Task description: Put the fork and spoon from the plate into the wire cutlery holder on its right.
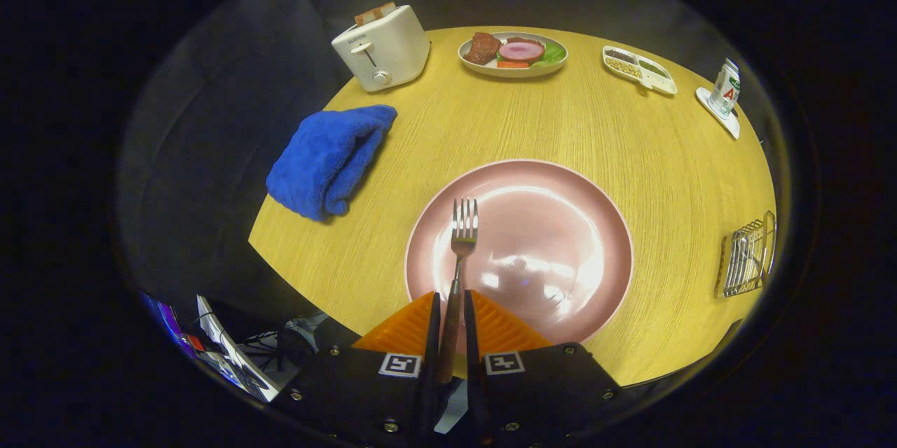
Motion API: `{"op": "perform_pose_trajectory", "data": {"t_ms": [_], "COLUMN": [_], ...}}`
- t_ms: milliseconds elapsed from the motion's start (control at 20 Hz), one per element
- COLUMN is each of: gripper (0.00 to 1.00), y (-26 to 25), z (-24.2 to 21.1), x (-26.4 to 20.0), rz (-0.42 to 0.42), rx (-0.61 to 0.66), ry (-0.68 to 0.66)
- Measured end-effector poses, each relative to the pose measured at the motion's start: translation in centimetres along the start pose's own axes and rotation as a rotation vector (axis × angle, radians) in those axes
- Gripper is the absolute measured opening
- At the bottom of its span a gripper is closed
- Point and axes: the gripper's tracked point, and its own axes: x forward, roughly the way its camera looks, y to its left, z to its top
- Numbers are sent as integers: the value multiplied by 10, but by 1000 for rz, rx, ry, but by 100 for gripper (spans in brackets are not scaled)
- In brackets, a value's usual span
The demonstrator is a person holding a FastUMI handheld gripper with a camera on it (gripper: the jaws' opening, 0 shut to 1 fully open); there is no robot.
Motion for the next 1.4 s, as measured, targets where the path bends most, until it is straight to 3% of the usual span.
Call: {"op": "perform_pose_trajectory", "data": {"t_ms": [650, 750, 800, 850, 1400], "gripper": [19, 14, 14, 4, 4], "y": [-3, -3, -6, -8, -44], "z": [-25, -25, -24, -19, 6], "x": [35, 31, 52, 27, -8], "rz": [9, 23, 22, 34, 49], "rx": [64, 70, 87, 96, 173], "ry": [100, 99, 84, 84, -10]}}
